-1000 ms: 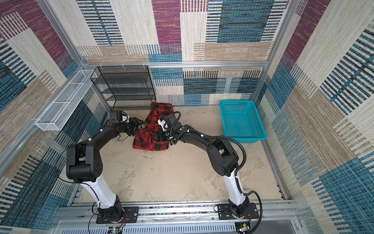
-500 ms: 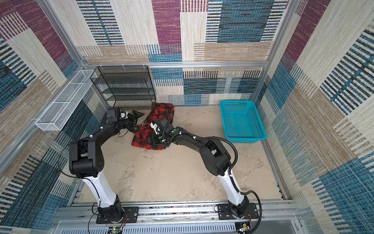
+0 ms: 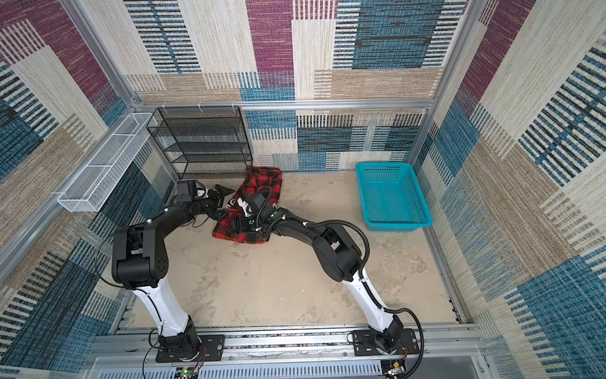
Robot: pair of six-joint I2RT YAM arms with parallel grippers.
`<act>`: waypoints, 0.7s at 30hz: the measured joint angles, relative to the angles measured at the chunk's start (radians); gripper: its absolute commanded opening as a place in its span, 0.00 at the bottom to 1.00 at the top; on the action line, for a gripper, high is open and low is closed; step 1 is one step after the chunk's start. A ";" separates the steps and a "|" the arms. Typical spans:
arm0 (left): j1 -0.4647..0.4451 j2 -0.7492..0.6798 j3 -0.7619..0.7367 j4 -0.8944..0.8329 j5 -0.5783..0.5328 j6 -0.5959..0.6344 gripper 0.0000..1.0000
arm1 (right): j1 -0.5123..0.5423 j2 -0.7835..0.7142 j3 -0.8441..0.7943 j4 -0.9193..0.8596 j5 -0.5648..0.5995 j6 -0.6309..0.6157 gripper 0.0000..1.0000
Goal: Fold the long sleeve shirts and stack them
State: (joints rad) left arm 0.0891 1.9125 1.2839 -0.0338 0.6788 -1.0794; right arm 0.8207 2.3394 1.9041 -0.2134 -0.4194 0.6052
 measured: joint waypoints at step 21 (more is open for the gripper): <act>0.006 -0.024 -0.046 0.079 0.008 -0.050 0.99 | 0.005 0.103 0.108 0.061 0.047 0.108 0.70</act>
State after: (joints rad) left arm 0.0952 1.8881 1.2381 0.0452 0.6872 -1.1294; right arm 0.8257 2.4424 2.0117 -0.1520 -0.3729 0.7132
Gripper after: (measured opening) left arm 0.991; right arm 0.702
